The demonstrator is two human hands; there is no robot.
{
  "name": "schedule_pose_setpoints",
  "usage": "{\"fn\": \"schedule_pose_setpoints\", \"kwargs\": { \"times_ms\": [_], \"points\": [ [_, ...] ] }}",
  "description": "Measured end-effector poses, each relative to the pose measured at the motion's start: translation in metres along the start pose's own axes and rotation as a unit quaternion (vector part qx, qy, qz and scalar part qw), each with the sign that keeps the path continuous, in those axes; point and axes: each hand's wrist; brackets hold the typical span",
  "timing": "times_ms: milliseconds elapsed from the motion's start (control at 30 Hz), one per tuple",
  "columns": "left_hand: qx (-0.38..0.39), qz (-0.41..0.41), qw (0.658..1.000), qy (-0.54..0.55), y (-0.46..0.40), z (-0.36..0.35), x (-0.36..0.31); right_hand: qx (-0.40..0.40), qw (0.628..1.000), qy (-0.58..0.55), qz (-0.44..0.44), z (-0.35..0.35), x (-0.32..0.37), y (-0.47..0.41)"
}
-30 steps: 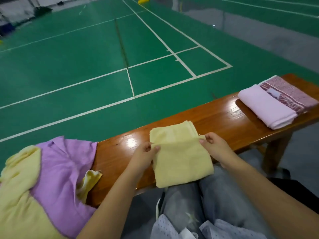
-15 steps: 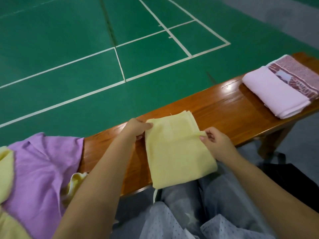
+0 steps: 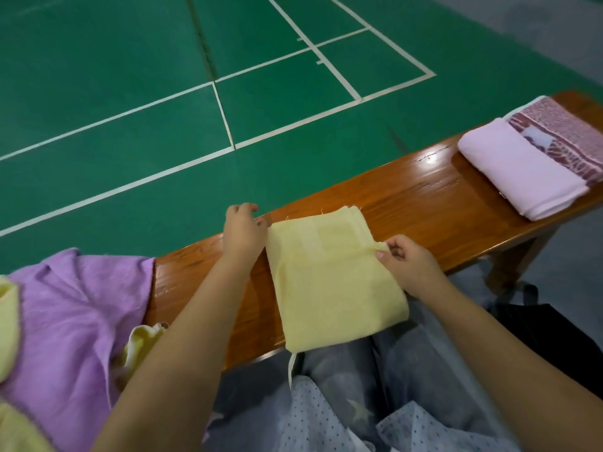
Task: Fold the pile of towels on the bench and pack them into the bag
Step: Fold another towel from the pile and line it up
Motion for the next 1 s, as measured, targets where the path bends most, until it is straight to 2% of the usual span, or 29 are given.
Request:
{"fn": "schedule_pose_setpoints", "kwargs": {
  "times_ms": [100, 233, 333, 500, 633, 700, 767, 867, 1000],
  "points": [
    [-0.032, -0.039, 0.999, 0.001, 0.029, 0.0, 0.003, 0.004, 1.0, -0.004, -0.003, 0.0, 0.0, 0.0],
    [0.079, 0.016, 0.997, -0.019, 0.078, -0.014, 0.011, 0.009, 1.0, 0.011, -0.009, 0.004, 0.005, 0.001],
    [0.076, 0.031, 0.997, -0.003, 0.095, -0.021, 0.015, 0.031, 0.999, 0.005, -0.007, 0.009, 0.009, 0.004],
    [0.087, 0.07, 0.986, 0.123, 0.102, -0.009, 0.015, 0.058, 0.998, -0.035, 0.018, 0.021, 0.016, 0.018],
    [0.089, 0.083, 0.934, 0.336, 0.108, 0.013, 0.013, 0.071, 0.991, -0.106, 0.037, 0.031, 0.032, 0.015],
    [0.079, 0.093, 0.914, 0.387, 0.103, 0.02, 0.009, 0.073, 0.99, -0.105, 0.052, 0.031, 0.044, 0.004],
    [0.054, 0.089, 0.92, 0.379, 0.089, 0.023, 0.004, 0.066, 0.992, -0.081, 0.065, 0.026, 0.055, -0.012],
    [0.004, 0.079, 0.947, 0.311, 0.054, 0.019, 0.0, 0.045, 0.996, -0.041, 0.062, 0.013, 0.063, -0.042],
    [0.036, 0.084, 0.968, 0.235, 0.023, -0.001, 0.006, 0.035, 0.996, 0.07, 0.045, -0.003, 0.058, -0.073]
  ]
}}
Point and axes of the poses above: each hand's wrist, its own y-axis away from the middle knuckle, its own z-axis out of the back of the hand, x = y × z, and after that the axes turned 2 degrees about -x, right-handed
